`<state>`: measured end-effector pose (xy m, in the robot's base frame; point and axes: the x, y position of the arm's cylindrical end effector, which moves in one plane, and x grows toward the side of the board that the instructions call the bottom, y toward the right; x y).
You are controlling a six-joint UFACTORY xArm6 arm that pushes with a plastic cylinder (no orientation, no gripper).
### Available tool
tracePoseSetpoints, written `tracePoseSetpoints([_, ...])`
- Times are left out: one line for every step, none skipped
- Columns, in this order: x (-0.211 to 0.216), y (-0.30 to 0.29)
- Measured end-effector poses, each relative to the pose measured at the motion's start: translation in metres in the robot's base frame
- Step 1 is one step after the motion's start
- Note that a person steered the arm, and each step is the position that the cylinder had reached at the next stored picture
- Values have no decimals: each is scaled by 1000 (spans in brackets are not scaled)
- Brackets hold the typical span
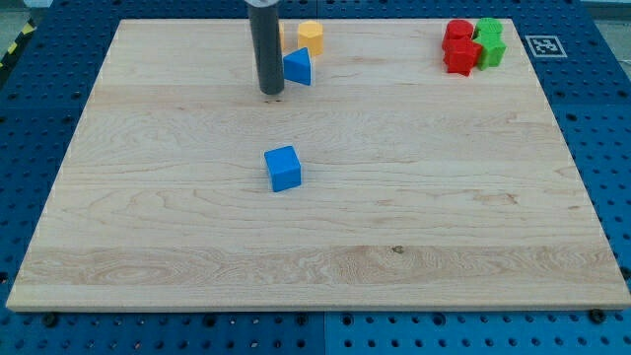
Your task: Push the triangle to the bottom side of the yellow blocks
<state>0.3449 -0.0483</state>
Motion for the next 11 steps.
tracePoseSetpoints([-11,54])
tracePoseSetpoints([-33,66])
tracePoseSetpoints([-44,50])
tracePoseSetpoints([-43,48])
tracePoseSetpoints([-19,60])
tracePoseSetpoints([-2,48])
tracePoseSetpoints([-18,21])
tracePoseSetpoints([-44,2])
tracePoseSetpoints([-40,1])
tracePoseSetpoints([-25,-10])
tracePoseSetpoints([-23,-42])
